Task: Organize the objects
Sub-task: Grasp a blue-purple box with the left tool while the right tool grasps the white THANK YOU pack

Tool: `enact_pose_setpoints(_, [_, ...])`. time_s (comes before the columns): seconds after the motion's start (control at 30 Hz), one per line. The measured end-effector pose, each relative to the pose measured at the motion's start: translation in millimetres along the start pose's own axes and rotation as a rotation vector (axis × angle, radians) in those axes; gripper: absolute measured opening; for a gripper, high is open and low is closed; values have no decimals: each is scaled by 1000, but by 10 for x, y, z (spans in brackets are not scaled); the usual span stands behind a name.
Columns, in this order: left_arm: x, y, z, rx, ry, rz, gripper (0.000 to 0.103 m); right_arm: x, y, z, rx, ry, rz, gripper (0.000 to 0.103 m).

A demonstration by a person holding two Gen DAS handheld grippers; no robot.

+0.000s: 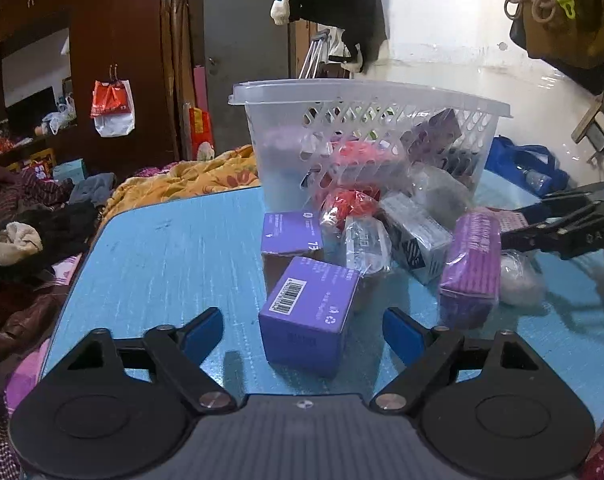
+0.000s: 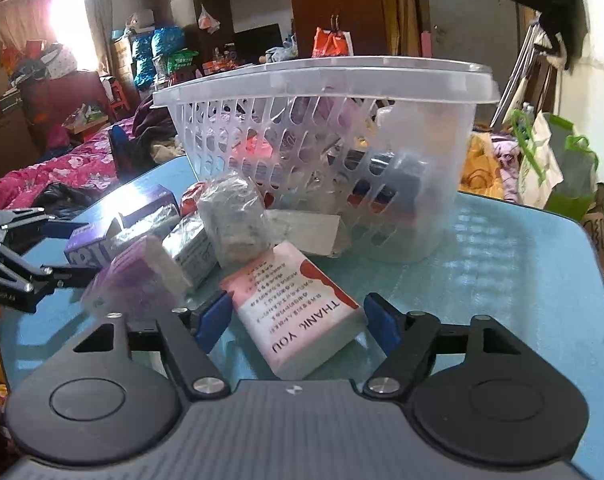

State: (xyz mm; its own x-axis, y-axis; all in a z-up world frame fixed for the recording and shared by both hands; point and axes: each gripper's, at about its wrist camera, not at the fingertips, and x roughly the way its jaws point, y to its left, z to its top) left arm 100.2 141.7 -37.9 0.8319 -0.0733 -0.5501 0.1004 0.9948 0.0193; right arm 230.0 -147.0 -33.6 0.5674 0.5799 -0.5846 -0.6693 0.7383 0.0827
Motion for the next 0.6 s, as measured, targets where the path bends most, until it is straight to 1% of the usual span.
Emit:
enact_pose_setpoints(0.1, [-5, -49, -8, 14, -3, 30, 76, -35, 104, -15, -48, -5, -55, 74])
enact_pose_setpoints(0.17, [-3, -80, -11, 28, -10, 51, 66, -14, 144, -26, -70, 12, -76, 74])
enact_pose_setpoints(0.2, [-13, -89, -21, 29, -14, 54, 55, -7, 162, -36, -75, 18, -81, 73])
enact_pose_setpoints(0.23, [-26, -83, -35, 25, -19, 48, 50, -3, 170, -38, -79, 19, -92, 70])
enact_pose_setpoints(0.33, [-102, -80, -86, 4, -68, 50, 50, -59, 166, -70, -79, -3, -110, 68])
enact_pose_setpoints(0.47, [-209, -88, -131, -26, -148, 62, 50, -178, 165, -89, -61, -79, -160, 66])
enact_pose_setpoints(0.6, [-284, -108, -151, -39, -225, 54, 50, -279, 139, -98, -31, -153, -196, 66])
